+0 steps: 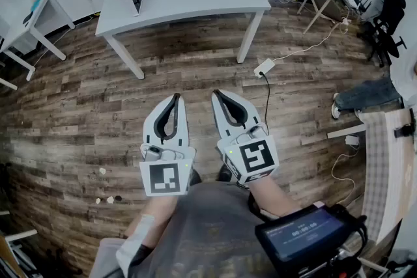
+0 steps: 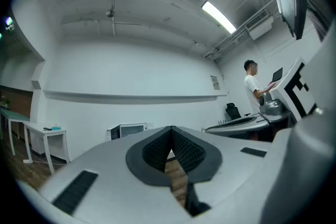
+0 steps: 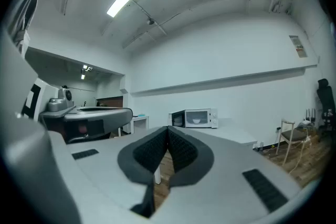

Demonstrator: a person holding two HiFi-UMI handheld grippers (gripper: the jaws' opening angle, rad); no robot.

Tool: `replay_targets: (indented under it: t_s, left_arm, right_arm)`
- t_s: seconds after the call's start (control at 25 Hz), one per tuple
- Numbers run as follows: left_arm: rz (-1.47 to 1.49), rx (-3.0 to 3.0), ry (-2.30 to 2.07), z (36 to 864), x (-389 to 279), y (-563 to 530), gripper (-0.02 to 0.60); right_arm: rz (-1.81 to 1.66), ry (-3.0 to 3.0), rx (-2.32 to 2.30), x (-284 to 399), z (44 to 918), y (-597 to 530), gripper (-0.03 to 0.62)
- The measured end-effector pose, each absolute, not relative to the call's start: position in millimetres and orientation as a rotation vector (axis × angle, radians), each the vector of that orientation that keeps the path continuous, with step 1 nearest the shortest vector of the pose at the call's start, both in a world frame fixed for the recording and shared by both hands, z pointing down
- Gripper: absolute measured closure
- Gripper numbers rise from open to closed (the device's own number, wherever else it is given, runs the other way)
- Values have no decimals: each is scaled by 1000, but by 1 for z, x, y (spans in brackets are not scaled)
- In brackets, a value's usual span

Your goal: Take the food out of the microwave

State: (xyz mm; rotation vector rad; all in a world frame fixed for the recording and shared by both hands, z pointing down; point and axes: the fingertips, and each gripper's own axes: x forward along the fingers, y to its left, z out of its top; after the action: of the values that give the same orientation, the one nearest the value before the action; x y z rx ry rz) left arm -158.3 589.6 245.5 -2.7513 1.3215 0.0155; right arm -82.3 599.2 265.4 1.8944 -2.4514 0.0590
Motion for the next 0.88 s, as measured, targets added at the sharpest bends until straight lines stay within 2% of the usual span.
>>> replay_targets:
  t_s: [0.44,0.88]
  left_arm:
    - [21,-2757,1312,252,-147,606,575]
    - [-56,-2732,1327,260,-91,609,575]
  right_arm:
    - [91,-2474,1887,-76,277,617,586]
    - [180,-2573,1821,-18,289,613,586]
